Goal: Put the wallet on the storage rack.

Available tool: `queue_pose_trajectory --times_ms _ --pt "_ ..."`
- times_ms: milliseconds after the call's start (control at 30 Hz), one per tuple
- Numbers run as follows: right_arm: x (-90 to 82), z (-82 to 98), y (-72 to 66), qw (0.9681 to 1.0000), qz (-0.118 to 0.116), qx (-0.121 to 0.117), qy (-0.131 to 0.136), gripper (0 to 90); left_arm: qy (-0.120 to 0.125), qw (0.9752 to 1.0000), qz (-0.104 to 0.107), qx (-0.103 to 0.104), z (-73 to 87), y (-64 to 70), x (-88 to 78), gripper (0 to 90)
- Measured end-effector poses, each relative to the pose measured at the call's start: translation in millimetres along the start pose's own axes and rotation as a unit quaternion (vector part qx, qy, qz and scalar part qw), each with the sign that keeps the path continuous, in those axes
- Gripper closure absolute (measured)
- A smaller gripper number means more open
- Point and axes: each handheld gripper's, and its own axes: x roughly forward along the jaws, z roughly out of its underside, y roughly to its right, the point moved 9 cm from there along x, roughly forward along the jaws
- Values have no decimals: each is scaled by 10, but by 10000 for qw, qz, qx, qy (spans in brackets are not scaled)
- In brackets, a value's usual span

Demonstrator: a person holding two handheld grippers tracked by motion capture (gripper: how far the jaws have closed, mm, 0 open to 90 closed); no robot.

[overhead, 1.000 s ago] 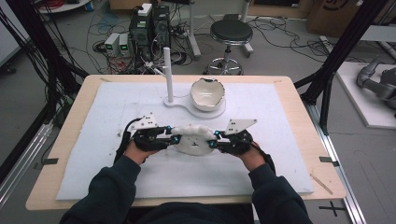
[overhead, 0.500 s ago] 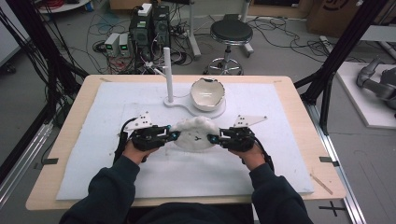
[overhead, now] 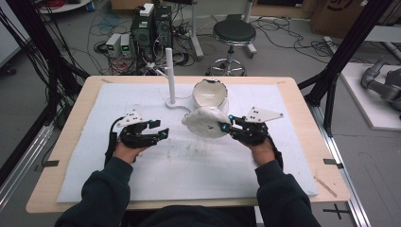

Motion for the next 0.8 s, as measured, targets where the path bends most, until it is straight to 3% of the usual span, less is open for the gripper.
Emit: queue_pose_trajectory --times_ms 200,300,433,600,800 --pt "1 -296 222 9972 426 -585 -159 771 140 9992 -316 -187 1 -240 -135 337" --pt "21 -501 368 9925 639 -995 -322 770 187 9988 -372 -250 3 -280 -135 329" --pt "80 -698 611 9858 987 -1246 -548 769 177 9985 -418 -294 8 -296 -132 289" --pt "251 -696 866 9761 1318 -1420 -982 768 204 9983 -429 -326 4 -305 -140 267" --pt "433 -628 994 9665 1506 -1654 -1256 768 245 9981 -435 -355 0 -322 -152 266"
